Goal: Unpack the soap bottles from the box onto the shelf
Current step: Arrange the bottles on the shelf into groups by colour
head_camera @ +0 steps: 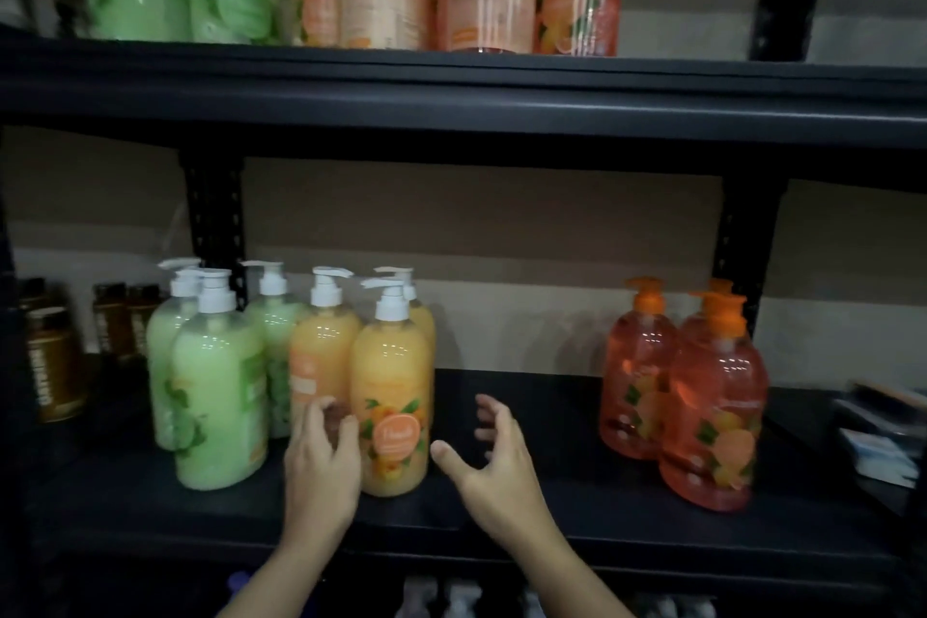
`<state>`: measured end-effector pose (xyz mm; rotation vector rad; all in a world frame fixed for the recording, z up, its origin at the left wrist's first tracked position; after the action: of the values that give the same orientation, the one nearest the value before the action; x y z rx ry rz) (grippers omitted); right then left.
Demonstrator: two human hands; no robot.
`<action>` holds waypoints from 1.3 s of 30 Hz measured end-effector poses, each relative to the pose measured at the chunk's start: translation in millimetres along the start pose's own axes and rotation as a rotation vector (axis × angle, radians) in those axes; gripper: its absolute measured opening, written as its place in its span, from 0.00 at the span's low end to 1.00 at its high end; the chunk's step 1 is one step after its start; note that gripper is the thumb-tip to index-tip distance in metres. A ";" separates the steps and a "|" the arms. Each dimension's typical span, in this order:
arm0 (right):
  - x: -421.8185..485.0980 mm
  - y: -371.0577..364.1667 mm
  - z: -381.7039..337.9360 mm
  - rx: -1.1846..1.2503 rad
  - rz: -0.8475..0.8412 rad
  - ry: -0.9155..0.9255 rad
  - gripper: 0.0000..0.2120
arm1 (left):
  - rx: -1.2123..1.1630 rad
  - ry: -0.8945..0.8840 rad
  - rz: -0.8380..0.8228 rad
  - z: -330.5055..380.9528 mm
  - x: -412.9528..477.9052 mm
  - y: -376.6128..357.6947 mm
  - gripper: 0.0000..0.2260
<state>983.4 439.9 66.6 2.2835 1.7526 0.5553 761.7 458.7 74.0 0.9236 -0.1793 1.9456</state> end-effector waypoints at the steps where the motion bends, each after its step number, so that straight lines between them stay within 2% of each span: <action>1: 2.2 -13.9 -0.1 0.013 -0.039 -0.021 0.38 | 0.002 0.035 -0.040 -9.2 1.8 -4.0 0.10; 4: 8.9 -53.2 -2.6 0.039 -0.125 -0.057 0.51 | -0.054 0.049 -0.118 -20.5 4.5 -10.2 0.12; 6: 15.9 -72.7 -7.4 0.050 -0.132 -0.049 0.55 | -0.080 0.003 -0.116 -20.6 6.4 -8.8 0.12; 14: 29.3 -79.6 -14.6 0.080 0.021 -0.005 0.44 | -0.071 -0.080 -0.143 -27.6 10.4 -10.2 0.13; 19: 25.8 -56.2 -1.3 0.059 0.048 -0.008 0.46 | 0.004 -0.106 -0.141 -24.9 7.0 -12.9 0.13; 31: 74.2 17.0 47.7 0.073 0.182 -0.128 0.43 | 0.128 0.020 -0.186 -9.6 -5.0 -46.6 0.28; 39: 112.3 25.3 62.4 0.108 0.235 -0.159 0.48 | 0.172 0.094 -0.181 -8.1 -6.9 -50.4 0.25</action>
<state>1056.7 544.8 38.5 2.5492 1.4864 0.3138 799.7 485.3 51.6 0.9235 0.1243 1.8507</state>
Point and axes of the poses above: each hand's wrist, its own x-axis towards the middle knuckle, its own y-axis out of the back of the hand, z = x × y, the point moved 9 cm from there along x, towards the middle knuckle, and after that the axes turned 13 degrees about -y, right-handed, at the moved point
